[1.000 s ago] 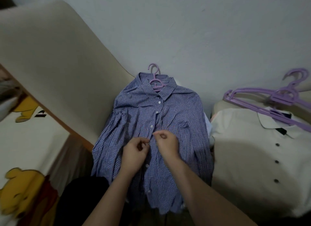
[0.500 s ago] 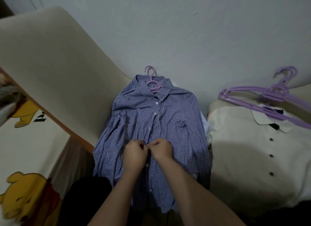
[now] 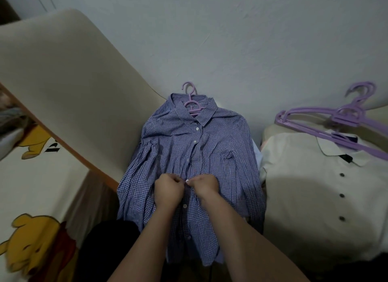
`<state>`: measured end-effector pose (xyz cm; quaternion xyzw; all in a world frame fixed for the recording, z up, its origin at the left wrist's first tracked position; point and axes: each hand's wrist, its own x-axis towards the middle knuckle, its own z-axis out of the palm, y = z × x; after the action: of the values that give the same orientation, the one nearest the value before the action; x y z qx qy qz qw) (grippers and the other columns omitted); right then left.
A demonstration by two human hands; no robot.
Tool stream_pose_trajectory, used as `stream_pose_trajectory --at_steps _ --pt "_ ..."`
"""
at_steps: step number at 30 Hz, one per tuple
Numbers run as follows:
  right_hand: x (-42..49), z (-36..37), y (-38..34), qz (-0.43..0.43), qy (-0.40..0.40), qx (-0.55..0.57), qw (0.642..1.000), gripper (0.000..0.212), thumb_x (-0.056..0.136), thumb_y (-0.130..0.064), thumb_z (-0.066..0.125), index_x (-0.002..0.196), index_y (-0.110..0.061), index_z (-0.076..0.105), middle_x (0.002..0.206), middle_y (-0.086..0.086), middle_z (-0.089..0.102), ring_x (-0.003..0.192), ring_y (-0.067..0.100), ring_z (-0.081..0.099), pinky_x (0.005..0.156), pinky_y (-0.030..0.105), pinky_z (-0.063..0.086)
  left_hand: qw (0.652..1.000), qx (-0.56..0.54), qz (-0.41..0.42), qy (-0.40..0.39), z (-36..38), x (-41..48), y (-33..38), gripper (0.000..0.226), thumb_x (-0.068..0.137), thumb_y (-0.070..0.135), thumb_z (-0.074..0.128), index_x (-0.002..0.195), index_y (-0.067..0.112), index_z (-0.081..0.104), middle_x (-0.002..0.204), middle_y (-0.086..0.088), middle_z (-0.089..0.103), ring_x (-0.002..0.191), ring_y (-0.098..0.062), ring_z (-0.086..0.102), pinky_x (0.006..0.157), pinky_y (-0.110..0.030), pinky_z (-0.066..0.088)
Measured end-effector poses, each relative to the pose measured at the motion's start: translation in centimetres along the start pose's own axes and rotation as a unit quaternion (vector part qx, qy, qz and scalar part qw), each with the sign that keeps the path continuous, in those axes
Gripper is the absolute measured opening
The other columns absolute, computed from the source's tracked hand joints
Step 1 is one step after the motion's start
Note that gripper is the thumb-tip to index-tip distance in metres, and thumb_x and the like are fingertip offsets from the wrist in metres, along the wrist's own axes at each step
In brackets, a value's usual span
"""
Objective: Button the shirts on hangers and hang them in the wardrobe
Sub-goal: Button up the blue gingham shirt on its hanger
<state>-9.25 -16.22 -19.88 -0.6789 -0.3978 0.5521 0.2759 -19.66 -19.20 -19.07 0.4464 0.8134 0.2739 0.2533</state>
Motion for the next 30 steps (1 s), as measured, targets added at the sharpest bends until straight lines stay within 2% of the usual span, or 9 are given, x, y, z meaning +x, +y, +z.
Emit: stream_pose_trajectory --at_steps 2,4,7,9,14,17,21,24,30 --pt "-0.2 -0.2 0.0 0.007 -0.011 0.019 1.0 0.008 0.082 -0.008 0.075 0.089 -0.005 0.077 0.083 0.005 0.073 0.071 0.015 0.063 0.071 0.027 0.056 0.994 -0.094 -0.045 -0.023 0.0 0.3 -0.3 0.015 0.086 0.007 0.068 0.077 0.011 0.079 0.072 -0.008 0.074 0.071 -0.029 0.071 0.062 -0.037 0.06" --pt "-0.1 -0.3 0.0 0.018 -0.024 0.018 0.999 0.008 0.081 -0.013 0.077 0.088 -0.01 0.078 0.09 0.005 0.075 0.072 0.014 0.063 0.076 0.03 0.057 0.975 -0.19 -0.1 -0.053 -0.5 0.5 -0.3 0.016 0.087 -0.001 0.068 0.075 0.006 0.075 0.073 -0.012 0.072 0.073 -0.029 0.069 0.058 -0.039 0.061" --pt "-0.3 -0.5 0.1 0.022 -0.011 0.033 0.999 0.006 0.081 -0.011 0.078 0.085 -0.007 0.078 0.086 0.005 0.075 0.065 0.011 0.061 0.059 0.024 0.054 0.951 -0.258 -0.139 -0.094 -1.3 0.4 0.0 0.013 0.089 -0.003 0.069 0.077 0.001 0.069 0.075 -0.013 0.067 0.073 -0.024 0.063 0.057 -0.035 0.059" --pt "-0.3 -0.5 0.2 0.02 -0.01 0.045 0.999 0.003 0.081 -0.011 0.079 0.083 -0.008 0.078 0.084 0.004 0.074 0.066 0.01 0.062 0.051 0.018 0.046 0.947 -0.27 -0.143 -0.1 -1.6 0.4 0.2 0.013 0.09 -0.002 0.07 0.078 0.0 0.066 0.077 -0.014 0.065 0.073 -0.023 0.063 0.06 -0.037 0.06" --pt "-0.5 -0.4 0.3 0.007 -0.033 0.079 0.996 0.009 0.077 -0.011 0.081 0.071 -0.015 0.076 0.081 0.001 0.075 0.069 0.011 0.063 0.06 0.022 0.047 0.952 -0.266 -0.127 -0.08 -1.1 0.1 0.1 0.016 0.094 0.0 0.065 0.078 0.002 0.066 0.075 -0.011 0.064 0.073 -0.02 0.061 0.057 -0.033 0.056" --pt "-0.6 -0.6 0.3 -0.002 -0.043 0.09 0.995 0.014 0.078 -0.006 0.079 0.069 -0.016 0.073 0.073 -0.002 0.071 0.062 0.007 0.06 0.055 0.018 0.046 0.954 -0.264 -0.123 -0.07 -1.0 0.1 0.1 0.012 0.092 0.001 0.068 0.08 0.002 0.07 0.078 -0.012 0.069 0.075 -0.022 0.063 0.056 -0.031 0.055" --pt "-0.6 -0.2 0.0 0.001 -0.031 0.046 0.998 0.003 0.079 -0.008 0.078 0.08 -0.005 0.077 0.091 0.01 0.075 0.088 0.024 0.071 0.067 0.023 0.054 0.95 -0.281 -0.122 -0.056 -0.7 0.0 -0.1 0.014 0.092 0.003 0.069 0.078 0.004 0.073 0.078 -0.011 0.071 0.075 -0.022 0.066 0.058 -0.031 0.055" --pt "-0.7 0.1 0.1 0.007 0.002 0.057 0.998 0.005 0.078 -0.009 0.081 0.075 -0.009 0.077 0.081 0.004 0.075 0.079 0.019 0.069 0.063 0.022 0.052 0.954 -0.276 -0.114 -0.032 -0.2 0.0 -0.3 0.016 0.092 0.004 0.07 0.076 0.006 0.073 0.077 -0.011 0.073 0.075 -0.023 0.067 0.064 -0.034 0.058" --pt "-0.6 0.1 0.4 0.008 -0.011 0.099 0.995 0.007 0.077 -0.008 0.079 0.072 -0.01 0.075 0.081 0.006 0.075 0.08 0.021 0.069 0.068 0.03 0.055 0.957 -0.266 -0.115 -0.015 0.3 0.0 -0.4 0.014 0.09 0.004 0.071 0.077 0.005 0.075 0.078 -0.012 0.075 0.074 -0.025 0.069 0.071 -0.04 0.06"
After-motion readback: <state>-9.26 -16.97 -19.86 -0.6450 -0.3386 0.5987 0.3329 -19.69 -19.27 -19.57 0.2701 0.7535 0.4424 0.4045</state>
